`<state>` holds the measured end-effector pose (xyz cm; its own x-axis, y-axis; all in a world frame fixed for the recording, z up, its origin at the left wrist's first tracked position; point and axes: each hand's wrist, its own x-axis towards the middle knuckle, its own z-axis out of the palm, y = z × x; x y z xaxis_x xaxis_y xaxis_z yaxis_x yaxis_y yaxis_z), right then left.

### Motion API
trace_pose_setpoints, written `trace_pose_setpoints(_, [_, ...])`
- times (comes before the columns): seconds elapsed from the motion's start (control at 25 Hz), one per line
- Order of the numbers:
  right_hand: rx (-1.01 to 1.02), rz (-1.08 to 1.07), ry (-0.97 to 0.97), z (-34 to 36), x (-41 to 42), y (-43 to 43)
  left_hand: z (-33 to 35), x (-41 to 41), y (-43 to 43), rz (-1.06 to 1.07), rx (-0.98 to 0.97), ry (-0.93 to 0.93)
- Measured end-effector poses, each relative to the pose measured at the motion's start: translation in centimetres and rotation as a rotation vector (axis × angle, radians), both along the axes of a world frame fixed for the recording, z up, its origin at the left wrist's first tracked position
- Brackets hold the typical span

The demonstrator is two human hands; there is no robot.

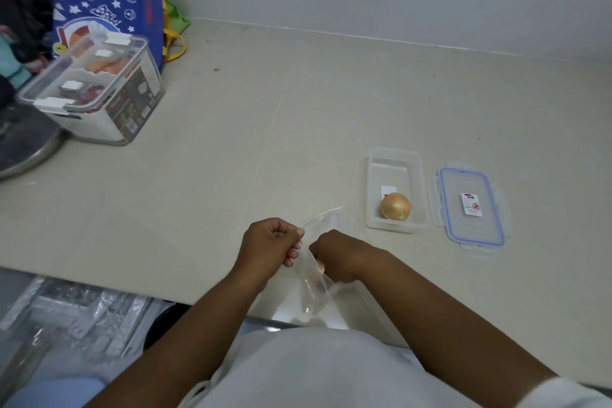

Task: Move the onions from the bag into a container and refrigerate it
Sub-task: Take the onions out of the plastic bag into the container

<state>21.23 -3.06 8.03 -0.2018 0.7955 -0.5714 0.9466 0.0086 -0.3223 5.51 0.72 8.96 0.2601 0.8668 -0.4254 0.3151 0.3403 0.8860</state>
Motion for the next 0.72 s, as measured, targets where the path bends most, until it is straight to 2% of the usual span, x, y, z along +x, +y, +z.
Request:
trace_pose_setpoints(0.16, [0.247, -0.035, 0.073, 3.0, 1.8, -0.6, -0.1, 0.0, 0.1, 0.009, -0.010, -0.007])
trace_pose_setpoints(0.24, [0.396, -0.138, 0.229, 5.5, 3.1, -1.3, -0.2, 0.0, 0.2, 0.020, -0.019, -0.024])
trace_pose_setpoints(0.32, [0.585, -0.404, 0.386, 6.9, 5.0, -1.4, -0.4, 0.0, 0.4, 0.030, -0.024, -0.032])
trace_pose_setpoints(0.4, [0.706, -0.743, 0.367, 6.2, 7.8, -0.1, -0.6, 0.0, 0.5, 0.038, -0.030, -0.037])
trace_pose_setpoints(0.48, [0.587, -0.922, 0.155, 4.3, 10.8, 2.0, -0.6, 0.0, 0.5, 0.041, -0.034, -0.038])
trace_pose_setpoints(0.56, [0.410, -0.960, 0.006, 2.0, 13.2, 3.7, -0.6, 0.0, 0.3, 0.038, -0.030, -0.032])
trace_pose_setpoints(0.72, [0.283, -0.955, -0.067, -1.0, 15.0, 5.6, -0.4, 0.1, 0.2, 0.044, -0.027, -0.022])
